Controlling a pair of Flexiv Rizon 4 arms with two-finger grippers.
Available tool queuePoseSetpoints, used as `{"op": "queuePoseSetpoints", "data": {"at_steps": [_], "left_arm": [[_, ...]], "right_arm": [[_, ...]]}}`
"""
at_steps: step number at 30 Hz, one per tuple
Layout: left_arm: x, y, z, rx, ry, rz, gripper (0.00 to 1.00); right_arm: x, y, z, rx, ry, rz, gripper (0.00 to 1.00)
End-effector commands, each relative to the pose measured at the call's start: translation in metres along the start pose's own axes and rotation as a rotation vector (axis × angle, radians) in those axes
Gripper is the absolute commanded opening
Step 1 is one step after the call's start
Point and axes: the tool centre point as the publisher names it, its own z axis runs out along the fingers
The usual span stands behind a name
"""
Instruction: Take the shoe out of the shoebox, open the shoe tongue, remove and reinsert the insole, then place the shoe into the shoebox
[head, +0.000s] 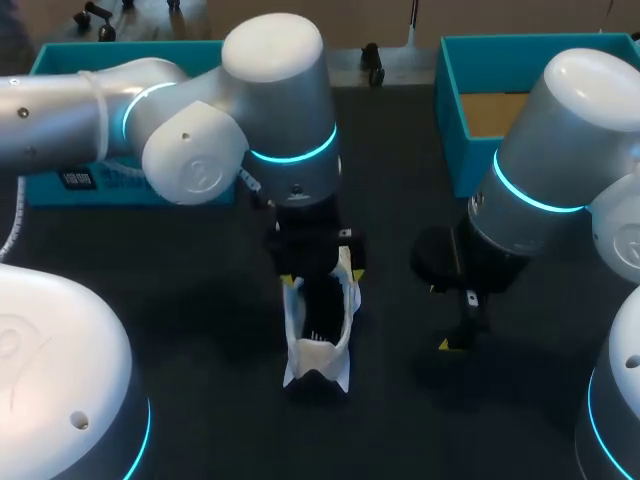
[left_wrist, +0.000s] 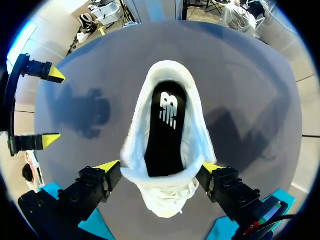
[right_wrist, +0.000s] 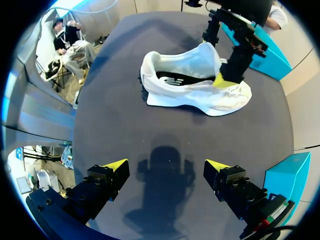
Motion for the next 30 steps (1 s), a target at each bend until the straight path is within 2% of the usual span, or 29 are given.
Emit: {"op": "queuePoseSetpoints", "data": {"at_steps": [1, 11, 18, 23, 25, 27, 29, 30], "left_arm": [[0.0, 0.005, -0.007, 0.006, 0.0, -0.005, 1.0], [-0.002, 0.015, -0.019, -0.002, -0.01, -0.023, 1.0], [-0.005, 0.037, -0.046, -0.006, -0.032, -0.048, 1.0], [-0.007, 0.044, -0.06, -0.03, -0.031, -0.062, 0.98], [-0.008, 0.048, -0.065, -0.046, -0.029, -0.08, 0.86], [-0.01, 0.052, -0.067, -0.048, -0.031, -0.086, 0.82], [-0.012, 0.055, -0.069, -0.05, -0.032, -0.087, 0.64], [-0.012, 0.056, -0.069, -0.05, -0.033, -0.087, 0.6]], "right_arm": [[0.001, -0.001, 0.001, -0.002, -0.002, 0.0, 1.0], [0.001, -0.001, 0.001, -0.002, -0.002, 0.0, 1.0], [0.001, -0.001, 0.001, -0.002, -0.002, 0.0, 1.0], [0.001, -0.001, 0.001, -0.002, -0.002, 0.0, 1.0], [0.001, -0.001, 0.001, -0.002, -0.002, 0.0, 1.0], [0.001, -0.001, 0.001, -0.002, -0.002, 0.0, 1.0], [0.001, -0.001, 0.001, -0.002, -0.002, 0.0, 1.0], [0.001, -0.001, 0.001, -0.002, -0.002, 0.0, 1.0]]}}
